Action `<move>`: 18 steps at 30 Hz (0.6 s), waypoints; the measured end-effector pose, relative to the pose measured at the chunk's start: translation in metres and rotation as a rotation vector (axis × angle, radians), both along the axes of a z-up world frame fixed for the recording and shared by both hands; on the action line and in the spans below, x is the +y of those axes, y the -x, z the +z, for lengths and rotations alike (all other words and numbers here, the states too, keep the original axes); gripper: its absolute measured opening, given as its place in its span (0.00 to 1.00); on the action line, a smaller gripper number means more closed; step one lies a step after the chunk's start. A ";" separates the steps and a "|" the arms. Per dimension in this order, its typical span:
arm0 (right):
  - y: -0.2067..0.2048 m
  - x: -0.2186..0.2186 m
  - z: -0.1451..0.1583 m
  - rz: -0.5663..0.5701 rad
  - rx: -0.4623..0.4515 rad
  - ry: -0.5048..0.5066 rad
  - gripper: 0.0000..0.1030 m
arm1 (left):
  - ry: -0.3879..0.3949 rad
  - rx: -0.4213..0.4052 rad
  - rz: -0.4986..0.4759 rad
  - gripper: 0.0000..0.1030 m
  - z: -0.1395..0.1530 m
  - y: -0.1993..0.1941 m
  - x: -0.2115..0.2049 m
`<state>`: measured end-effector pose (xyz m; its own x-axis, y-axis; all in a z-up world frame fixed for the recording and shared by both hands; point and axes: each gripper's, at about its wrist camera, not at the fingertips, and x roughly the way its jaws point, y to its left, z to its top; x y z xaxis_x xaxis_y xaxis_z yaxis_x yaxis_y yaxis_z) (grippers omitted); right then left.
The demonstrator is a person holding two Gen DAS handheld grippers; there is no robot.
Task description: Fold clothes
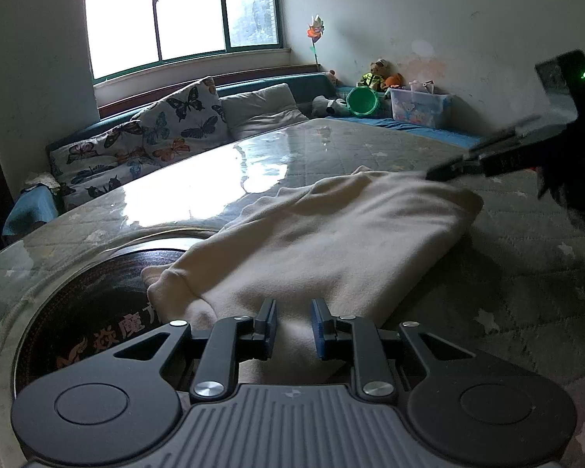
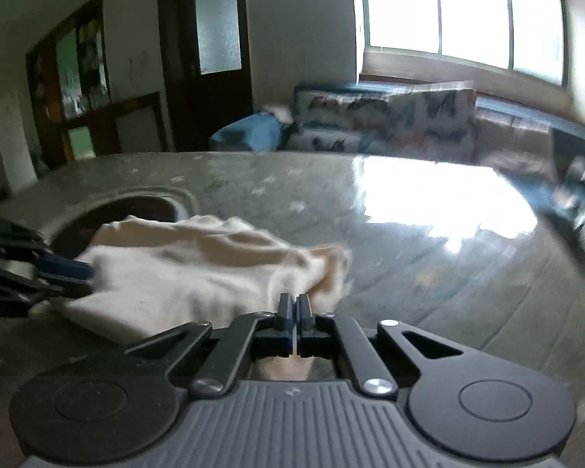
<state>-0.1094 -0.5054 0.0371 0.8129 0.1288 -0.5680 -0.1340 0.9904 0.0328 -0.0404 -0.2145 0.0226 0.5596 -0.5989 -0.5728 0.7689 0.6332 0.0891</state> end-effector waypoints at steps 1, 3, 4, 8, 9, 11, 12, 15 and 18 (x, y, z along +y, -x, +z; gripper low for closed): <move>-0.002 0.001 -0.001 -0.002 0.010 0.016 0.01 | 0.000 0.000 0.000 0.21 0.000 0.000 0.000; -0.006 0.006 -0.009 0.003 0.037 0.069 0.01 | 0.001 -0.001 -0.001 0.21 -0.001 0.000 0.000; -0.008 0.008 -0.015 0.006 0.057 0.081 0.01 | 0.001 -0.003 -0.001 0.22 -0.001 0.000 0.000; -0.008 0.007 -0.016 0.001 0.052 0.088 0.02 | 0.000 -0.003 0.001 0.23 0.000 0.000 0.001; -0.008 0.005 -0.012 -0.013 0.041 0.084 0.02 | 0.001 0.000 0.000 0.23 0.001 0.000 0.001; -0.007 0.003 -0.003 -0.028 0.013 0.082 0.02 | 0.013 0.010 0.004 0.25 0.004 -0.002 0.002; -0.008 0.004 0.001 -0.022 -0.001 0.083 0.03 | 0.025 0.015 0.008 0.25 0.007 -0.004 0.004; -0.017 0.013 0.004 0.019 -0.013 0.066 0.03 | 0.056 0.021 0.037 0.25 0.015 -0.011 0.008; -0.033 0.026 0.000 0.056 -0.017 0.074 0.04 | 0.068 0.020 0.085 0.25 0.019 -0.023 0.014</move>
<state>-0.0762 -0.4791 0.0375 0.8149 0.1332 -0.5641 -0.1897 0.9809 -0.0424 -0.0174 -0.2006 0.0413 0.5989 -0.5878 -0.5438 0.7135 0.7001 0.0290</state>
